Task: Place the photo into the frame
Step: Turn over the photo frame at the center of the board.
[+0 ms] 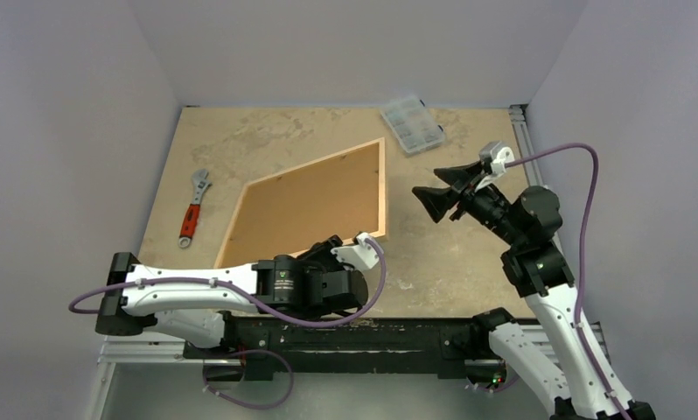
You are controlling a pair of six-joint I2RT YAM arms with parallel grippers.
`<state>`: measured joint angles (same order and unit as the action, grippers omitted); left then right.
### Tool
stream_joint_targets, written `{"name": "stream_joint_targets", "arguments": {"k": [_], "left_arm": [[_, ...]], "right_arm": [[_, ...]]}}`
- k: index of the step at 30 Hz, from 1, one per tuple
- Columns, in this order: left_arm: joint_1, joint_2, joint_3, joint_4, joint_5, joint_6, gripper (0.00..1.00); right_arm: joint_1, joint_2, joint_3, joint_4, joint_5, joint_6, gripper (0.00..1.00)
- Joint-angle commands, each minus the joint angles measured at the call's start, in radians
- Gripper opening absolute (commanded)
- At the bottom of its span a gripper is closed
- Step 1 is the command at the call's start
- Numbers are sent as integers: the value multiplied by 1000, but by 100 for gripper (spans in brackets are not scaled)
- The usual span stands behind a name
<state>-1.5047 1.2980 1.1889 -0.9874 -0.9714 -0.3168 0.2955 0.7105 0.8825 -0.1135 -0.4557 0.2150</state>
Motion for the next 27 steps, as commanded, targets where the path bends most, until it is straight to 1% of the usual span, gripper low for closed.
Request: {"name": "stream_joint_targets", "arguments": {"k": [1, 2, 5, 6, 9, 11, 14, 15, 16, 18, 19, 22, 23, 27], "left_arm": [[-5, -99, 4, 198, 163, 3, 0], [-5, -112, 1, 195, 176, 4, 0], [-4, -150, -6, 182, 211, -4, 0], [-5, -163, -9, 179, 221, -7, 0], [-4, -194, -15, 174, 250, -15, 0], [-4, -214, -17, 171, 259, -19, 0], [-4, -237, -18, 166, 263, -19, 0], [-5, -241, -17, 164, 263, -18, 0], [-5, -244, -17, 161, 263, -19, 0], [-5, -247, -15, 160, 264, -16, 0], [-5, -247, -13, 158, 263, -16, 0], [-4, -243, -3, 159, 269, -15, 0], [-5, -242, 0, 161, 272, -15, 0], [-4, -239, 11, 168, 283, -13, 0]], "right_arm": [[2, -36, -57, 183, -179, -199, 68], [2, -40, -64, 196, -220, -237, 70], [2, -51, -74, 206, -358, -352, 84], [2, -54, -76, 204, -416, -399, 91], [3, -66, -75, 175, -556, -543, 92], [4, -72, -69, 93, -622, -698, 94], [17, -87, -58, -108, -636, -982, 94], [22, -95, -56, -158, -635, -1097, 94], [28, -105, -65, -185, -636, -1158, 94], [34, -132, -102, -158, -644, -1212, 95], [34, -149, -128, -118, -652, -1212, 95], [35, -166, -205, 54, -670, -1144, 95], [36, -159, -216, 87, -681, -1137, 94], [63, -99, -216, 107, -693, -1171, 90]]}}
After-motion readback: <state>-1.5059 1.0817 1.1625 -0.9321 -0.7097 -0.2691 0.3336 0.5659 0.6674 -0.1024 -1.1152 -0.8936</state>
